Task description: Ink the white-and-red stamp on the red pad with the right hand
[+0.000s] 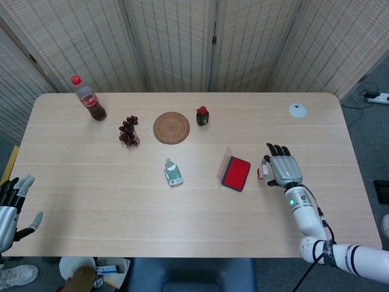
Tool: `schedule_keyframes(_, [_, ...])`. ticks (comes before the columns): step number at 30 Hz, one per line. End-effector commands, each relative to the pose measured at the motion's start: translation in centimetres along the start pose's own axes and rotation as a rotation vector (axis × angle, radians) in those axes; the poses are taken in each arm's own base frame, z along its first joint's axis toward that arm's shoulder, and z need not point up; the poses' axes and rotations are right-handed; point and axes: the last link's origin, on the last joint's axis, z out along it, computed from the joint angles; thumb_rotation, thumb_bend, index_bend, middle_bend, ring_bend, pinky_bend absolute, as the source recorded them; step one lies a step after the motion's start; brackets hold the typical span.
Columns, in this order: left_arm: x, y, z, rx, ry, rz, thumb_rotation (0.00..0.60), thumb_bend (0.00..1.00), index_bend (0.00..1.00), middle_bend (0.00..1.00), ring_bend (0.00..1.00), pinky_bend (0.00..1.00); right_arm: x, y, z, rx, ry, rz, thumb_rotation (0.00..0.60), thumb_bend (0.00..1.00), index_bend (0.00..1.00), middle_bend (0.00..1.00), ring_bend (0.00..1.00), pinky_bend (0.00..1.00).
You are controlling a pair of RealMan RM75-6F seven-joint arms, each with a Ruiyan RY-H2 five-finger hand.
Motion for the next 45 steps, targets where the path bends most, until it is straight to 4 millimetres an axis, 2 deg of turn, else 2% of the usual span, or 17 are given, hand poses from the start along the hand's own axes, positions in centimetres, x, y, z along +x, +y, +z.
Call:
schedule_keyframes(1, [-0.2, 0.1, 0.2, 0.0, -0.005, 0.003, 0.6, 0.36, 0.0, 0.0, 0.0, 0.0, -0.8, 1.6, -0.1, -0.02, -0.021, 0.015, 0.6, 0.4, 0.55, 0.04, 0.0, 0.0])
schedule_keyframes(13, [0.0, 0.1, 0.0, -0.004, 0.0, -0.006, 0.6, 0.36, 0.0, 0.0, 0.0, 0.0, -3.2, 3.2, 1.0, -0.009, -0.068, 0.025, 0.6, 0.41, 0.55, 0.04, 0.0, 0.0])
schedule_keyframes(33, [0.3, -0.1, -0.2, 0.001, 0.011, -0.016, 0.6, 0.36, 0.0, 0.0, 0.0, 0.0, -4.1, 3.3, 1.8, -0.01, -0.102, 0.002, 0.6, 0.4, 0.55, 0.02, 0.0, 0.0])
schedule_keyframes(35, [0.3, -0.1, -0.2, 0.001, 0.011, -0.016, 0.6, 0.36, 0.0, 0.0, 0.0, 0.0, -4.0, 3.3, 1.7, -0.008, -0.111, 0.005, 0.6, 0.39, 0.49, 0.01, 0.0, 0.0])
schedule_keyframes(39, [0.3, -0.2, -0.2, 0.003, 0.012, -0.016, 0.6, 0.36, 0.0, 0.0, 0.0, 0.0, -3.5, 3.4, 1.3, -0.001, -0.116, 0.002, 0.6, 0.34, 0.29, 0.0, 0.0, 0.0])
schedule_keyframes(45, [0.4, -0.2, -0.2, 0.002, 0.015, -0.018, 0.6, 0.36, 0.0, 0.0, 0.0, 0.0, -2.9, 3.4, 0.8, 0.003, -0.122, 0.006, 0.6, 0.29, 0.1, 0.0, 0.0, 0.0])
